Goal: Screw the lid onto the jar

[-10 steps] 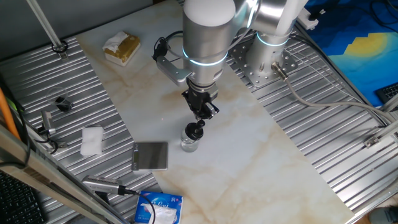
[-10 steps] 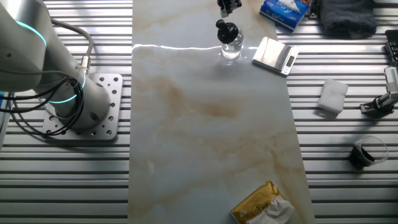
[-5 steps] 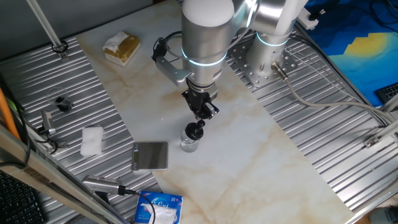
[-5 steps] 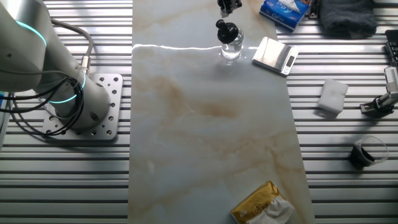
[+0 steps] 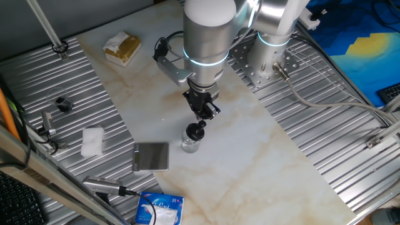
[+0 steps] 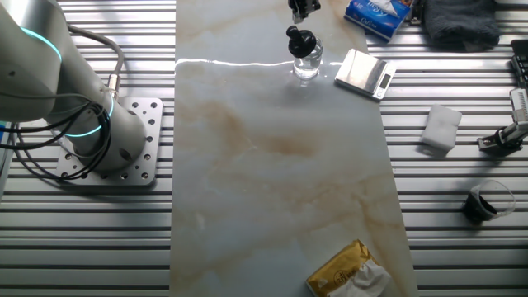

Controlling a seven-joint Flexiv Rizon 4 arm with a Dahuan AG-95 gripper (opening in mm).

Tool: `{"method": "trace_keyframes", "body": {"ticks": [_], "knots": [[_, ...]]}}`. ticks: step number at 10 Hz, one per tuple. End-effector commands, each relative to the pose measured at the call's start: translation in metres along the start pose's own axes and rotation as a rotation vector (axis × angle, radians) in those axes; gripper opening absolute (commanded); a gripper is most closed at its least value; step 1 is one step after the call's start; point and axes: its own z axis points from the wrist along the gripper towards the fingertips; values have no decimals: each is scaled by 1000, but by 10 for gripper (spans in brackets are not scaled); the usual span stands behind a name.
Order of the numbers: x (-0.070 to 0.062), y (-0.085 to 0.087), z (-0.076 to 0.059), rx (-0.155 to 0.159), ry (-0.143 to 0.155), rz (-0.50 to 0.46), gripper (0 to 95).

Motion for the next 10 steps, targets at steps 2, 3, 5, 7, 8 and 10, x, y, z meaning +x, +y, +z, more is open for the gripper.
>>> {"method": "trace_keyframes", "body": {"ticks": [2, 3, 5, 7, 8, 10], "knots": [[0, 0, 0, -2, 9, 14, 0], [0, 0, 0, -1, 14, 13, 0], [0, 0, 0, 1, 19, 6, 0], [2, 1, 0, 2, 19, -5, 0], [10, 4, -2, 4, 19, -9, 0], [20, 9, -3, 6, 18, -13, 0]]}}
